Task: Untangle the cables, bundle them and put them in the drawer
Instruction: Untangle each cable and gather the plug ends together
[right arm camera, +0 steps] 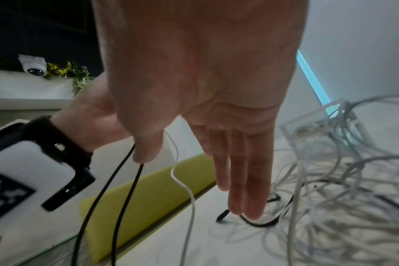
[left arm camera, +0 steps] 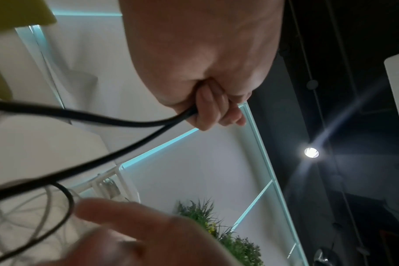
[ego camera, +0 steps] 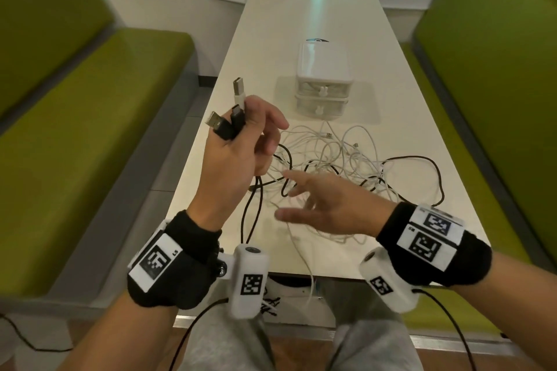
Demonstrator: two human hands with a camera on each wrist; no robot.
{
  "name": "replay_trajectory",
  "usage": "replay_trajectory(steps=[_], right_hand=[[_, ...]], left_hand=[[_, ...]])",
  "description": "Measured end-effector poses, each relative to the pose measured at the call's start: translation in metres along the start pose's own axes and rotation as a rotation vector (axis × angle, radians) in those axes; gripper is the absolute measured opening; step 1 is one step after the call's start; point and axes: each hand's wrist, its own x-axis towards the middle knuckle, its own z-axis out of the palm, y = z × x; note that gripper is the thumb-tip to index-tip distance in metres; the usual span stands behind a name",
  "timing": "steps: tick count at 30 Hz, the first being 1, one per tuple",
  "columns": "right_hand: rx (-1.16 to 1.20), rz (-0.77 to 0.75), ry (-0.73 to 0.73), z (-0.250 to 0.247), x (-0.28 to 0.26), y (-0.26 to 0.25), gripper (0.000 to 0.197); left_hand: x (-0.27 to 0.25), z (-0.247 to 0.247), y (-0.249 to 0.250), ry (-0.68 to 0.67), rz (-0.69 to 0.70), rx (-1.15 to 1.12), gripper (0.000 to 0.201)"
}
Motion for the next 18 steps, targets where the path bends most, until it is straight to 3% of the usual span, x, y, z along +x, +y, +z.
replay_trajectory(steps=[2,4,5,9,12,14,16,18], right_hand=[[-0.026,-0.001,-0.107,0.014,0.005,-0.007,0.068],[-0.024,-0.057,-0.125,0.024,0.010,-0.008,0.024],[-0.001,-0.079,-0.128,0.025,0.010,-0.007,0.012],[-0.073,-0.029,-0.263,0.017,0.007,0.000,0.023],[-0.135,-0.032,-0.102,0.006,0.006,0.001,0.038],[0.047,-0.136,0.022,0.001,0.003,-0.002,0.054],[0.294,-0.193,0.004,-0.002,0.000,-0.011,0.041],[0.395,-0.215,-0.040,0.005,0.001,-0.017,0.020]], left_hand=[[-0.001,0.003,0.003,-0.018,0.014,-0.051,0.041],[0.000,0.003,0.006,-0.020,0.039,-0.067,0.044],[0.001,0.002,0.008,-0.014,0.046,-0.066,0.044],[0.003,-0.002,0.008,0.001,0.033,-0.053,0.043],[0.001,0.001,0.004,-0.011,0.008,-0.046,0.042],[-0.002,0.006,0.002,-0.051,-0.029,-0.019,0.041],[-0.006,0.012,0.001,-0.132,-0.098,0.029,0.043],[-0.009,0.018,-0.001,-0.224,-0.180,0.031,0.046]])
